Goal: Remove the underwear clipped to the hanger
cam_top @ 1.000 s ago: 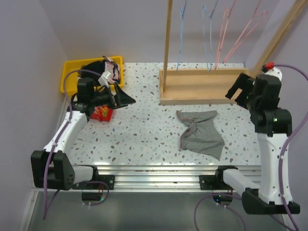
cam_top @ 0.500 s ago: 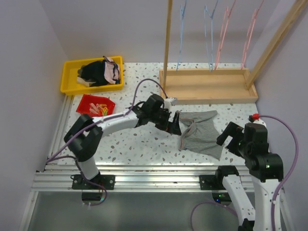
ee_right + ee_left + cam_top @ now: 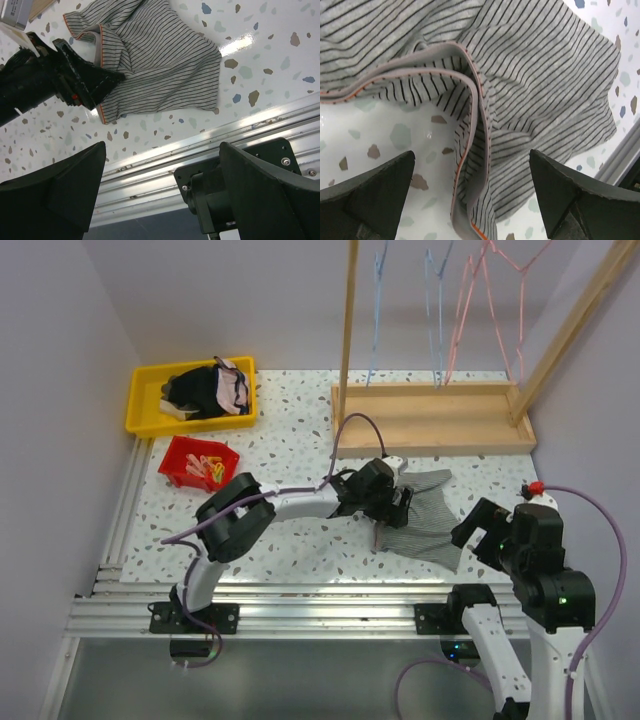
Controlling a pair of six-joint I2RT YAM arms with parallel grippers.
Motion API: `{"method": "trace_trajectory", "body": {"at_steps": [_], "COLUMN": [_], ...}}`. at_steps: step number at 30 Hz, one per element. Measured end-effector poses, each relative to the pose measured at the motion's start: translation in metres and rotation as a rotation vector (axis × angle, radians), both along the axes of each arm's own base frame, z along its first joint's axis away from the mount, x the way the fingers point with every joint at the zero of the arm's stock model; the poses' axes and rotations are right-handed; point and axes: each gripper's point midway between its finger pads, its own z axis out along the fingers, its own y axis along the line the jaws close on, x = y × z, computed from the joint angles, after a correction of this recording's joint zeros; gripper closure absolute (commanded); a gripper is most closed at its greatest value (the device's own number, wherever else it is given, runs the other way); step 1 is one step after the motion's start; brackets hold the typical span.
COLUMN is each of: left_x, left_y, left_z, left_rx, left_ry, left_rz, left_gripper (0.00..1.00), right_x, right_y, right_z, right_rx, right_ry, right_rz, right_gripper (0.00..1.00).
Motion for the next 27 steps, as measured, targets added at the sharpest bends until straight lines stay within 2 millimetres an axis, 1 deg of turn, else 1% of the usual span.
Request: {"method": "trace_trajectory", "body": {"at_steps": [1, 2, 3, 4, 5, 6, 7, 8, 9, 11, 12, 14, 16, 17, 18, 20, 22, 23, 25, 27], "left_x": [0.002, 0.004, 0.006, 0.008, 0.008, 0.007, 0.007, 0.006, 0.004, 0.002, 0.001, -0.002, -0.001, 0.002, 0.010, 0.032, 0.071, 0.094, 0.135, 0.163], "left_y": [-0.003, -0.006, -0.009, -0.013, -0.015, -0.017, -0.018, -0.019, -0.017, -0.011, -0.007, 0.007, 0.027, 0.038, 0.051, 0.082, 0.127, 0.156, 0.216, 0.263], "left_z": [-0.001, -0.004, -0.007, -0.006, -0.007, -0.010, -0.012, -0.012, -0.015, -0.021, -0.021, -0.017, -0.002, 0.013, 0.030, 0.075, 0.126, 0.150, 0.183, 0.202], "left_rx": [-0.005, -0.007, -0.012, -0.021, -0.027, -0.028, -0.031, -0.035, -0.035, -0.026, -0.032, -0.015, -0.003, -0.008, -0.025, -0.085, -0.167, -0.199, -0.226, -0.223], "left_ry": [-0.003, -0.005, -0.010, -0.016, -0.014, -0.012, -0.011, -0.007, -0.005, -0.011, -0.017, -0.025, -0.048, -0.066, -0.089, -0.136, -0.200, -0.241, -0.309, -0.350], "left_rz": [0.000, 0.001, -0.002, -0.007, -0.008, -0.014, -0.020, -0.024, -0.026, -0.028, -0.021, -0.003, 0.036, 0.060, 0.096, 0.178, 0.306, 0.386, 0.538, 0.647], "left_gripper": [0.02, 0.10, 0.14, 0.28, 0.38, 0.51, 0.66, 0.94, 1.00, 1.00, 1.00, 1.00, 1.00, 1.00, 1.00, 1.00, 1.00, 1.00, 1.00, 1.00], "right_x": [0.000, 0.000, 0.000, 0.000, 0.000, 0.000, 0.000, 0.000, 0.000, 0.000, 0.000, 0.000, 0.000, 0.000, -0.001, -0.001, -0.002, -0.003, -0.004, -0.004], "right_y": [0.000, 0.000, 0.000, 0.000, 0.000, 0.000, 0.000, 0.001, 0.001, 0.002, 0.003, 0.004, 0.005, 0.005, 0.006, 0.008, 0.009, 0.010, 0.012, 0.013], "right_z": [0.000, 0.000, 0.000, 0.000, 0.000, 0.000, 0.000, 0.000, 0.000, 0.000, 0.000, 0.000, 0.000, 0.000, -0.001, -0.002, -0.004, -0.006, -0.008, -0.009], "right_rx": [-0.001, -0.002, -0.002, -0.003, -0.003, -0.002, -0.001, 0.000, 0.001, 0.004, 0.005, 0.008, 0.010, 0.013, 0.017, 0.025, 0.027, 0.030, 0.039, 0.043], "right_ry": [0.000, 0.001, 0.001, 0.001, 0.001, 0.001, 0.002, 0.002, 0.003, 0.005, 0.005, 0.005, 0.005, 0.004, 0.005, 0.007, 0.010, 0.013, 0.018, 0.022], "right_rz": [0.001, 0.002, 0.003, 0.003, 0.004, 0.005, 0.006, 0.008, 0.009, 0.016, 0.021, 0.026, 0.030, 0.034, 0.039, 0.047, 0.049, 0.053, 0.062, 0.070], "right_gripper": [0.02, 0.02, 0.02, 0.02, 0.03, 0.03, 0.03, 0.04, 0.04, 0.04, 0.05, 0.05, 0.05, 0.05, 0.05, 0.06, 0.06, 0.06, 0.07, 0.07]}}
